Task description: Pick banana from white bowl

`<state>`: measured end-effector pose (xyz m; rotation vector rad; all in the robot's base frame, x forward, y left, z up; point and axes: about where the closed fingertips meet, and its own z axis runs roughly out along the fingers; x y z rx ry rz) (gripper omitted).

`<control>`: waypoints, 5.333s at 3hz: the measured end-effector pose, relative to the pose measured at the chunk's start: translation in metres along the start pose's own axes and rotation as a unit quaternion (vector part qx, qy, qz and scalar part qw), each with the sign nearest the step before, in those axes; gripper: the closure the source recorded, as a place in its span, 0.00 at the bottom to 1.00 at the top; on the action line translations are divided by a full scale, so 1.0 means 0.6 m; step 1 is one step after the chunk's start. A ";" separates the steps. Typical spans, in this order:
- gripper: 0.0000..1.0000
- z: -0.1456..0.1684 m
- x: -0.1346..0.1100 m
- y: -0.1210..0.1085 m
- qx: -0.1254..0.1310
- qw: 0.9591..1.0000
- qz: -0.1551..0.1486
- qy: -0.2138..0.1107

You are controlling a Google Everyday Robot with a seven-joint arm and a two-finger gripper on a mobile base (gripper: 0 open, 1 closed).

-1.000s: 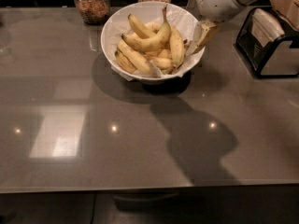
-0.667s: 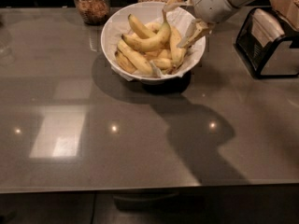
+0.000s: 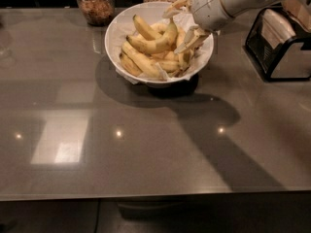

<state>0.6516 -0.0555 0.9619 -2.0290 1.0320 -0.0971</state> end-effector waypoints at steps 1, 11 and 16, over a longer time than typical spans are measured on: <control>0.45 0.032 0.006 -0.007 -0.003 1.000 0.004 -0.020; 0.77 0.128 -0.009 0.031 -0.122 0.989 -0.069 0.046; 1.00 -0.050 -0.038 0.066 -0.077 0.995 0.012 0.062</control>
Offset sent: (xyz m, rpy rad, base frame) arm 0.0327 0.0268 -0.0243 0.0581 0.0600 0.0606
